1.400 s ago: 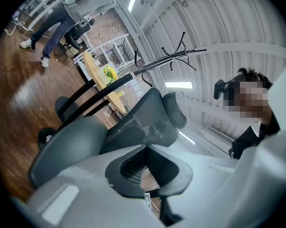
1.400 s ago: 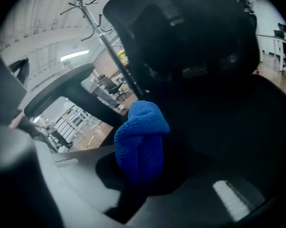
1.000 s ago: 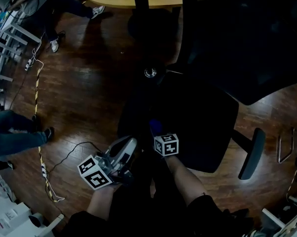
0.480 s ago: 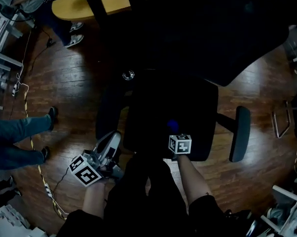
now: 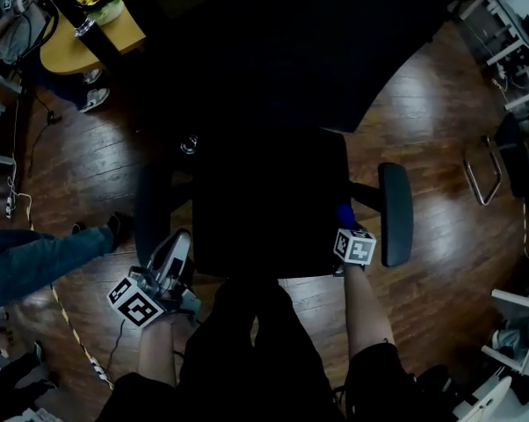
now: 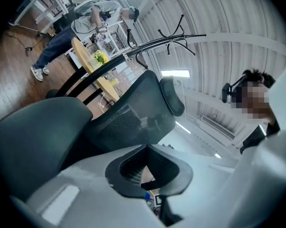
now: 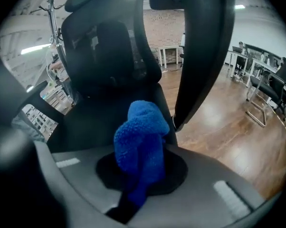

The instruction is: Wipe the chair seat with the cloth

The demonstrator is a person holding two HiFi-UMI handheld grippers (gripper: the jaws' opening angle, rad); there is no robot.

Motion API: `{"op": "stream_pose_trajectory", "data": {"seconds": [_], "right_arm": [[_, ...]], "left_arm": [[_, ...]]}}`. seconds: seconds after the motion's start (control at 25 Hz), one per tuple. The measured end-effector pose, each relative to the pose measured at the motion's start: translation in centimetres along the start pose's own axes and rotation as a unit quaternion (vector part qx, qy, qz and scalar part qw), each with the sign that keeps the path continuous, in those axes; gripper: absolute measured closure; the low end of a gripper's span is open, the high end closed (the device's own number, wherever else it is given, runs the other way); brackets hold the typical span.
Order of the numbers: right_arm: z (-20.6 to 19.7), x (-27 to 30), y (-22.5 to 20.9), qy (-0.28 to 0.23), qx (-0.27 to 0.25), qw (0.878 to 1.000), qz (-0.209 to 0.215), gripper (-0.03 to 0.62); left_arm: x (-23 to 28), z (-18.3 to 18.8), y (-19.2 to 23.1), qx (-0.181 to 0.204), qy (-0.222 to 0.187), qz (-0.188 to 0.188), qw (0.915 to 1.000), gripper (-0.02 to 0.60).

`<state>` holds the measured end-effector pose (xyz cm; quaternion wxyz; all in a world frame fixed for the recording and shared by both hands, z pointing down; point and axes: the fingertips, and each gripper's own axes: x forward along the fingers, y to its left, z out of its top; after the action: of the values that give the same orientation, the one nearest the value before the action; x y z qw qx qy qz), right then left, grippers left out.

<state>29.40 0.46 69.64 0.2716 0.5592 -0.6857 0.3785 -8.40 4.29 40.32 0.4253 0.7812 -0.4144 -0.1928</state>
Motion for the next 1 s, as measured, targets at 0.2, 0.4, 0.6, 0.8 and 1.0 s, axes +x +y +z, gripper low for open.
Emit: {"op": "stream_pose_trajectory", "data": {"seconds": [0.2, 0.4, 0.6, 0.8, 1.0], "right_arm": [[0.2, -0.4, 0.5, -0.021, -0.015, 1.0, -0.006, 0.559], [0.0, -1.0, 2.4, -0.028, -0.044, 0.999, -0.008, 0.559], [-2.2, 1.0, 12.2, -0.009, -0.083, 0.994, 0.077, 0.559], [-4.6, 2.1, 27.2, 0.016, -0.101, 0.971, 0.214, 0.559], [-8.1, 1.7, 38.6, 0.05, -0.128, 0.936, 0.323, 0.559]], "left_arm": [[0.2, -0.1, 0.0, -0.002, 0.005, 0.001, 1.0, 0.592], [-0.5, 0.5, 0.7, -0.002, -0.008, 0.002, 1.0, 0.592], [-1.8, 1.6, 1.6, -0.007, -0.036, 0.018, 0.9992, 0.592], [-3.8, 2.2, 1.8, -0.006, -0.054, 0.028, 0.9981, 0.592], [-5.7, 2.4, 2.4, -0.008, -0.068, 0.04, 0.9969, 0.592]]}}
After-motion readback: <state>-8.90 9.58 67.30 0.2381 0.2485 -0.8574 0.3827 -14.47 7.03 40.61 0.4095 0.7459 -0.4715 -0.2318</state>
